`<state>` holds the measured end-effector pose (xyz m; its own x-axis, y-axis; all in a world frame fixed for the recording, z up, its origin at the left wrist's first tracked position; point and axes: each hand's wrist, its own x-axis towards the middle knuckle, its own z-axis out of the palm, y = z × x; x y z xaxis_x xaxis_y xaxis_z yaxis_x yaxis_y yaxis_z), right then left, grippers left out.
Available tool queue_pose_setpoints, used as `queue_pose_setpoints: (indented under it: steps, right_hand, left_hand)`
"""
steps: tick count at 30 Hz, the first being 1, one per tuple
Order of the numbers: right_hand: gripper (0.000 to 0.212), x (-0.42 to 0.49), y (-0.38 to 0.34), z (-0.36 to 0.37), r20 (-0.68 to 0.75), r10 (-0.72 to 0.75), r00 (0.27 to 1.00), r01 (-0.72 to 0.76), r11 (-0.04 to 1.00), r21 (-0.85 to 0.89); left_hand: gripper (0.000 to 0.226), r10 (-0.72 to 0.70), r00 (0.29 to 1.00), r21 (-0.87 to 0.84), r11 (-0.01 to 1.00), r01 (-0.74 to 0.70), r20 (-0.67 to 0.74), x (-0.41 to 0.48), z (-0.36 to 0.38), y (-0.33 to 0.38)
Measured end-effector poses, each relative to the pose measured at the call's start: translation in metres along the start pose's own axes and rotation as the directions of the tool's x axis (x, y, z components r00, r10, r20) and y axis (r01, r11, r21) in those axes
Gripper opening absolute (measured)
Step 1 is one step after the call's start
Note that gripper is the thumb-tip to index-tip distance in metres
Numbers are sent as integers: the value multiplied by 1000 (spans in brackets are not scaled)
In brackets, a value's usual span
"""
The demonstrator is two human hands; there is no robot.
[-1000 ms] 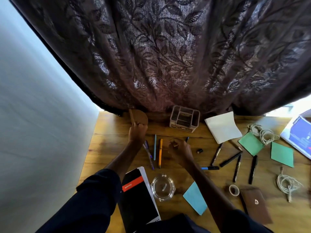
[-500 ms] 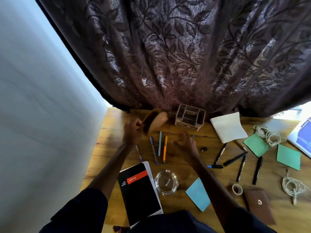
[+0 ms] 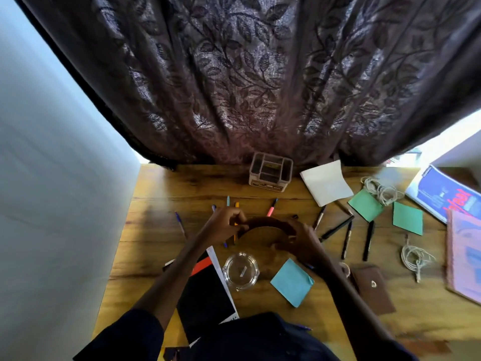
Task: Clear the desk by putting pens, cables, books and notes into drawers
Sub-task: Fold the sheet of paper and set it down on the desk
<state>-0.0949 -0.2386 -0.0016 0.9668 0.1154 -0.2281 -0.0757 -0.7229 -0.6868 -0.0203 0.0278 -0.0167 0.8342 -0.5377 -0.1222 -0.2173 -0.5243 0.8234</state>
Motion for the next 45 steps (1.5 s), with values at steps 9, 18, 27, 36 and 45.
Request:
queue_pose_setpoints:
  steps: [9,18,27,36,45]
  right_hand:
    - [53,-8,7,43,-46,32,998,-30,999,32]
    - [48,-6,33,16,-130,53,990,-62,996,-69]
    - [84,2,40,0,20,60,998,-60,998,-14]
    - [31,56,70,-74,-393,256,883,-240,967,91]
    - [42,131,117,-120,-487,465,740,-450,879,156]
  left_hand:
    - [20,-28,999,153,988,35,-46,-11,11,-5]
    - [40,-22,999,173,985,15,40,-4,43,10]
    - [32,9,1000,274,962,-6,-11,7,49,14]
    - [19,18,998,323,946,4,-63,65,67,39]
    - [26,-21,999,393,920,7,32,151,92,83]
